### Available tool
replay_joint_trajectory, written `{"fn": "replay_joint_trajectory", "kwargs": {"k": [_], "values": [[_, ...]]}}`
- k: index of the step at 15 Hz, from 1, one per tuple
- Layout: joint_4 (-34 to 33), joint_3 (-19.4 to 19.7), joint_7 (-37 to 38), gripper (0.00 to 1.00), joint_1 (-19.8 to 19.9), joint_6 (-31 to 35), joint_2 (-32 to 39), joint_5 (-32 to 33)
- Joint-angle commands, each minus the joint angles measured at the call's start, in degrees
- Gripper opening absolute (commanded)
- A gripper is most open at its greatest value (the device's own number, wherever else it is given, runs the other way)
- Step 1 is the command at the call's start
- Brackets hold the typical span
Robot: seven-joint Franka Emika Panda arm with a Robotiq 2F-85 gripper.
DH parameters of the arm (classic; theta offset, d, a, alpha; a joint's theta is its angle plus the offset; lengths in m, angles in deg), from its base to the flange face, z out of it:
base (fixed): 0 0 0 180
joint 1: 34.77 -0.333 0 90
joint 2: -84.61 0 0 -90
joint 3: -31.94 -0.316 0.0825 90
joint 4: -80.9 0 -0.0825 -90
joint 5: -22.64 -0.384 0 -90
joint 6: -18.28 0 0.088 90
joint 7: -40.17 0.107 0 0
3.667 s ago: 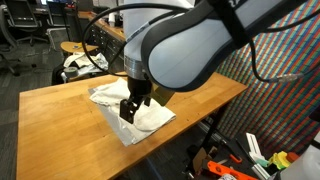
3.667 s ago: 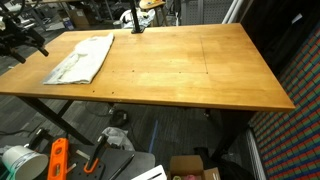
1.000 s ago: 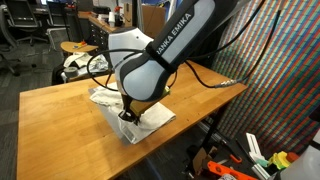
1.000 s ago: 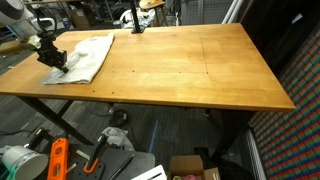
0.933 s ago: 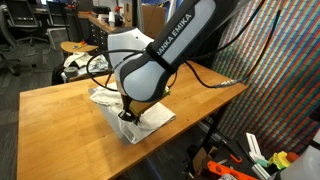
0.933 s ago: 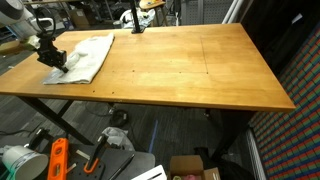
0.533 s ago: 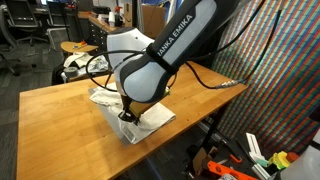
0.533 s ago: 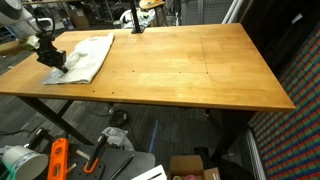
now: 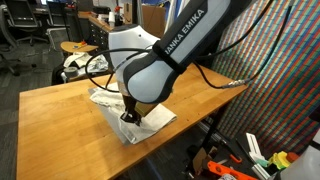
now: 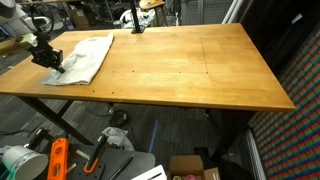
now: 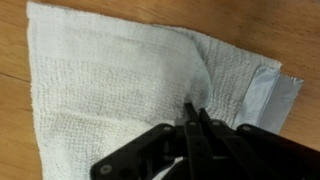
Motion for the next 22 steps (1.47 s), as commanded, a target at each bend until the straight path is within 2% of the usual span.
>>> {"fn": "replay_joint_trajectory", "kwargs": {"k": [1,10,17,22], "values": [[3.4,-1.5,-3.3,0.02,0.1,0.6,-4.6,-0.8],[2.5,-2.9,-1.8,0.02,-0.2,0.1,-5.1,0.9],[-0.3,-1.1,3.1,0.02,-0.4,-0.7,-0.8,6.1],[-3.1,0.3,5.4,0.02,-1.2,-1.4,3.2,7.6]]}}
